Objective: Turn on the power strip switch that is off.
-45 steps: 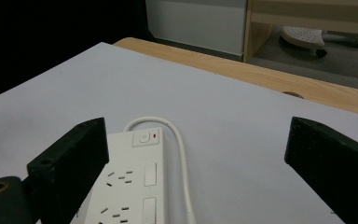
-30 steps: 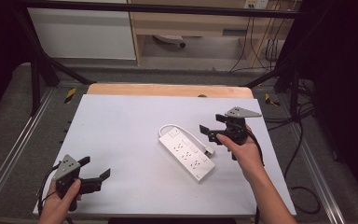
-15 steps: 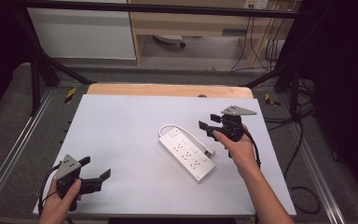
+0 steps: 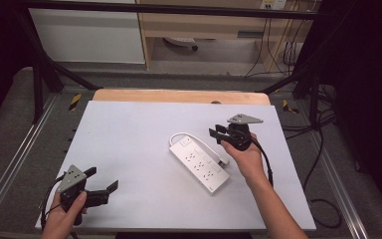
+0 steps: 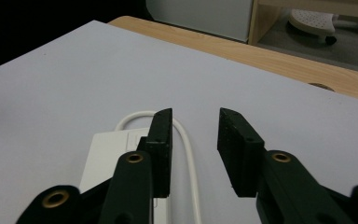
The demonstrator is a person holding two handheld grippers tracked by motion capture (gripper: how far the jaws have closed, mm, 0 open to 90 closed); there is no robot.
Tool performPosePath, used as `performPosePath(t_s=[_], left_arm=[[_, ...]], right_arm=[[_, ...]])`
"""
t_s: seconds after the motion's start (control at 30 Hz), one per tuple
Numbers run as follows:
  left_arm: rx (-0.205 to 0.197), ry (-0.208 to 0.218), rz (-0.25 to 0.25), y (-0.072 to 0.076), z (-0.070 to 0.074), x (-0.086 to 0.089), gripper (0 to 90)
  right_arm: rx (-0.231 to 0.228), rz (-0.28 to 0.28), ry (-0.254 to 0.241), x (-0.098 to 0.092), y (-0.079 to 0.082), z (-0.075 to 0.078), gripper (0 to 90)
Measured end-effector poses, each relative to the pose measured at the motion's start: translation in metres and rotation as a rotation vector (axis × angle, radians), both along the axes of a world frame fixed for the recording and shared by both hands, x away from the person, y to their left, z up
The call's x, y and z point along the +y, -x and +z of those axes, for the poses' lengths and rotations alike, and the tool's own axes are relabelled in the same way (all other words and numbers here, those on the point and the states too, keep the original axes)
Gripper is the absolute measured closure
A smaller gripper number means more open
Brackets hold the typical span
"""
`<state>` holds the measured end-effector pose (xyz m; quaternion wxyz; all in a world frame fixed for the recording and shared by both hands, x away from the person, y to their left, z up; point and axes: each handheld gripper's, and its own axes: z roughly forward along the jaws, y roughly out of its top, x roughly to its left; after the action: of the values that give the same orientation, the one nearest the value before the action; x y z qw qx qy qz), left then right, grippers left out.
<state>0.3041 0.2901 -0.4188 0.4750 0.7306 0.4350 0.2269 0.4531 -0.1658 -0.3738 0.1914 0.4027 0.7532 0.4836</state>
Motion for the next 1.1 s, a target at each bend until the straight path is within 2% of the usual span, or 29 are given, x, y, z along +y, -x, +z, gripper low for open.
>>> performPosePath(t_s=[0.13, 0.3, 0.43, 0.7, 0.83, 1.1], left_arm=[[-0.002, -0.001, 0.000, 0.000, 0.001, 0.000, 6.0], [-0.005, 0.000, 0.004, 0.000, 0.001, 0.001, 6.0], [-0.003, -0.002, 0.000, 0.000, 0.001, 0.000, 6.0], [-0.007, -0.012, -0.003, 0.001, 0.001, 0.000, 6.0], [-0.009, -0.012, -0.003, 0.001, 0.001, 0.000, 6.0], [-0.007, -0.010, -0.006, 0.001, 0.001, 0.000, 6.0]], right_arm=[[-0.005, 0.013, 0.018, 0.008, -0.002, -0.006, 75.7], [0.001, 0.020, 0.018, 0.014, -0.003, -0.013, 80.9], [0.010, 0.035, 0.036, 0.021, -0.005, -0.018, 86.1], [0.022, 0.052, 0.059, 0.028, -0.006, -0.026, 87.2], [0.034, 0.061, 0.068, 0.032, -0.007, -0.031, 90.0], [0.069, 0.077, 0.082, 0.041, -0.008, -0.042, 90.0]])
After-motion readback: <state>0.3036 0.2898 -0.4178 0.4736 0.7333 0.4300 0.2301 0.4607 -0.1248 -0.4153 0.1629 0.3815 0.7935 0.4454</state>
